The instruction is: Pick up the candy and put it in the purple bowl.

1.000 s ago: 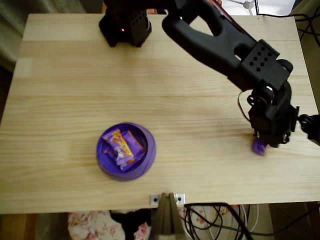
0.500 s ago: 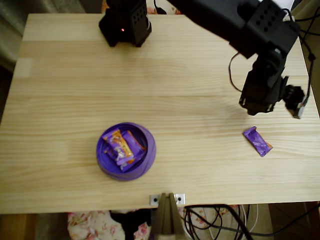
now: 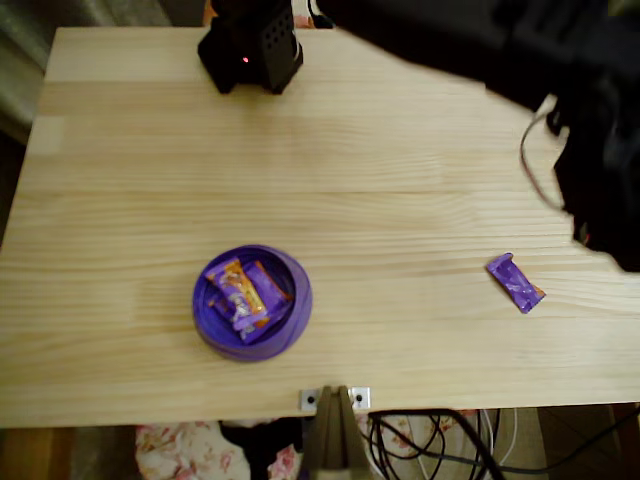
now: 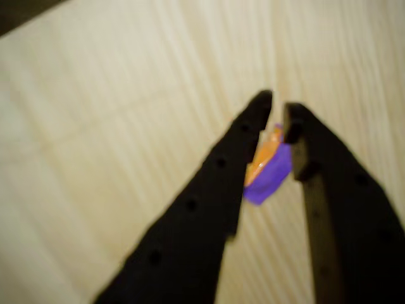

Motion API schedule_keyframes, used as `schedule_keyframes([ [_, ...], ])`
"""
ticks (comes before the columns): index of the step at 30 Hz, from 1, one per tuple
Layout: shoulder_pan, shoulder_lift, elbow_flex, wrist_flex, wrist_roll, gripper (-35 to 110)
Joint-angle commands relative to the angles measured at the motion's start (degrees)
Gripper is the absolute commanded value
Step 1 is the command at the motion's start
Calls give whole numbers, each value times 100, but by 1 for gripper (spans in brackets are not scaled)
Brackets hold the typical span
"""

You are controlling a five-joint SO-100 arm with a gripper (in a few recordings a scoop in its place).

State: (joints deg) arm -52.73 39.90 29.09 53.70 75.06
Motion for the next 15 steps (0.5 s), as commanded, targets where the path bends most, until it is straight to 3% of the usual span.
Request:
schedule_keyframes([
  [1,149,-360,-1354,88,-35,-1],
  [8,352,-1257,-2197,360,-229,-1],
  [15,439,-1257,-2021,580,-352,-1],
])
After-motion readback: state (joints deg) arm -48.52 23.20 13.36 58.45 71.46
